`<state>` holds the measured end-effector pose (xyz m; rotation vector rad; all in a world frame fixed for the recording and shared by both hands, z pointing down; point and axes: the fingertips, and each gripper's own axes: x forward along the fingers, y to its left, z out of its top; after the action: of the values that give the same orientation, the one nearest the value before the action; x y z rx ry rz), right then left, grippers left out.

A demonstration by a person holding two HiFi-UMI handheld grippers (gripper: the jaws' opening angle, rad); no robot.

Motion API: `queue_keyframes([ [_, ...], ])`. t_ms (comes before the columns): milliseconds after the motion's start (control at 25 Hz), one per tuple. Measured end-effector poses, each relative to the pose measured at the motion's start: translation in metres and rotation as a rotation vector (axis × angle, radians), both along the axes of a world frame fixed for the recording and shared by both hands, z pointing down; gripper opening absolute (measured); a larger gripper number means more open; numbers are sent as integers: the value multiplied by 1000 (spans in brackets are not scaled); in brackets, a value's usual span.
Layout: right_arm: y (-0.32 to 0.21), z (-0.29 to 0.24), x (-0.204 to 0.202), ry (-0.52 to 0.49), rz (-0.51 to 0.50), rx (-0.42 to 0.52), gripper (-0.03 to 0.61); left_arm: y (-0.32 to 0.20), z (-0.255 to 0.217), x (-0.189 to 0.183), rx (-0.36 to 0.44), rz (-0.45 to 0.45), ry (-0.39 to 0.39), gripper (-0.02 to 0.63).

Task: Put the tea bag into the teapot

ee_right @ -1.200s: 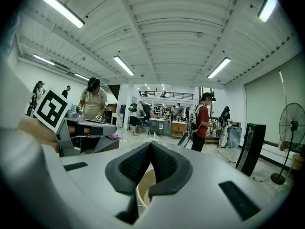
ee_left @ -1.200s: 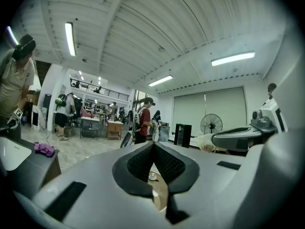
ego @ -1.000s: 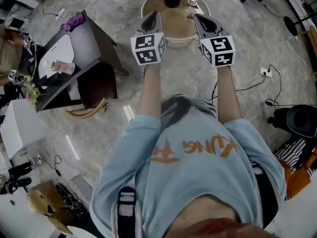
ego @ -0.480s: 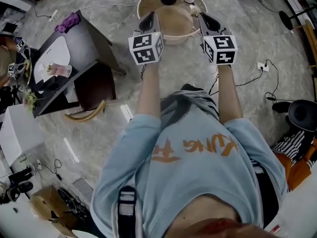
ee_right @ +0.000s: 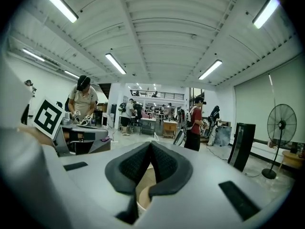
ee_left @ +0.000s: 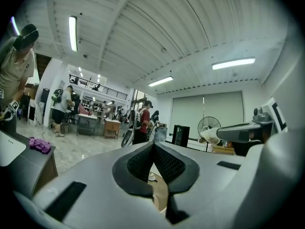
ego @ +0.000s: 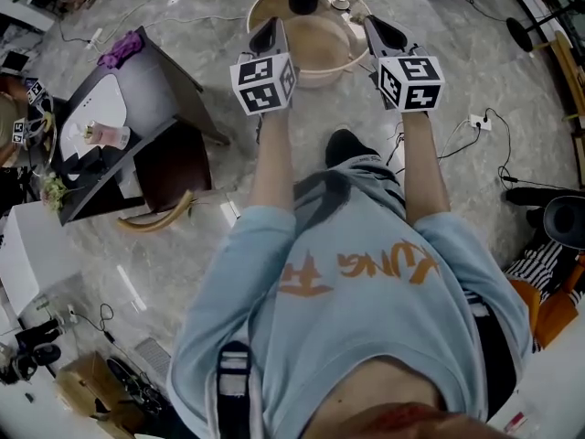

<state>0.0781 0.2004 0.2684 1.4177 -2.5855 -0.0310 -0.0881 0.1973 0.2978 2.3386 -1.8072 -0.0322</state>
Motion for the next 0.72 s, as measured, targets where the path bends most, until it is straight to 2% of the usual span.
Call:
queue_keyframes([
  [200,-11,-14,1,-6,-19,31,12,-10,-9,5,19,9,-12,23],
  [440,-40,-25,-6,-41,-43,56,12,-31,-37,-14,80,-32,-39,23],
  [720,-91,-17,-15,-94,-68,35,12,-72,-29,-17,59,-33,-86,23],
])
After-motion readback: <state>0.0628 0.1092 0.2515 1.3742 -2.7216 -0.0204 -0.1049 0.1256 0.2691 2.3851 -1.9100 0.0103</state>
